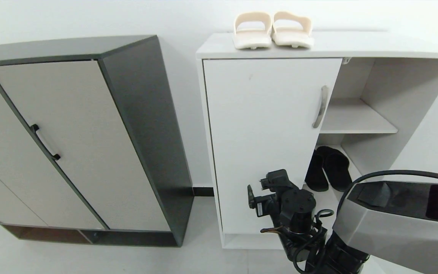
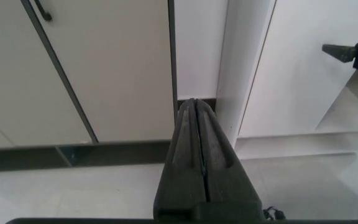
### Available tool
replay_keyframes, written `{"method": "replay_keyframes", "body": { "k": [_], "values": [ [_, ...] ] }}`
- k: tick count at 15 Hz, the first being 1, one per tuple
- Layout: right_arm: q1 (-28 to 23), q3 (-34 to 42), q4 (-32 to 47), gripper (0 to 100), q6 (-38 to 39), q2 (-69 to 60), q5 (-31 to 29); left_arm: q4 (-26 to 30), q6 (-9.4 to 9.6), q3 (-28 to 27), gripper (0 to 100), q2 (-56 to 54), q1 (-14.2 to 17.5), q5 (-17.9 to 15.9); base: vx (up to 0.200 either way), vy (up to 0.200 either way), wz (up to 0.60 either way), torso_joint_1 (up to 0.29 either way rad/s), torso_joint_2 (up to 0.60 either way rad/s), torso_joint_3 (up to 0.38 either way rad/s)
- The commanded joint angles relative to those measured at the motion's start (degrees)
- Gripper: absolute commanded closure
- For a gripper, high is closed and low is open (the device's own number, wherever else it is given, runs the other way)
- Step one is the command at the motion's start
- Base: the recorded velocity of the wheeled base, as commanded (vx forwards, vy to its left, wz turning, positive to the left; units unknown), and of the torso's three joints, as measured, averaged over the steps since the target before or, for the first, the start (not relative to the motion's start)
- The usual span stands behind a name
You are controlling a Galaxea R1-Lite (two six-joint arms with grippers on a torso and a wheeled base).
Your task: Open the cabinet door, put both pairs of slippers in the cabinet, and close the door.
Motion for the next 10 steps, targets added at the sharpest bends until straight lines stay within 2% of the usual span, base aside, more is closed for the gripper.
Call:
{"method": "replay_keyframes", "body": {
  "k": [1,10],
  "values": [
    [0.0,0.0,0.0,0,-0.1,-0.1,0.0,0.0,-0.03,0.0,100,0.1,0.0,0.0,0.000,0.000,0.00,0.036,-0.58,-0.369],
    [0.0,0.1,0.0,0,-0.1,0.0,0.0,0.0,-0.03,0.0,100,0.1,0.0,0.0,0.000,0.000,0.00,0.122,-0.48,-0.338]
  ]
}}
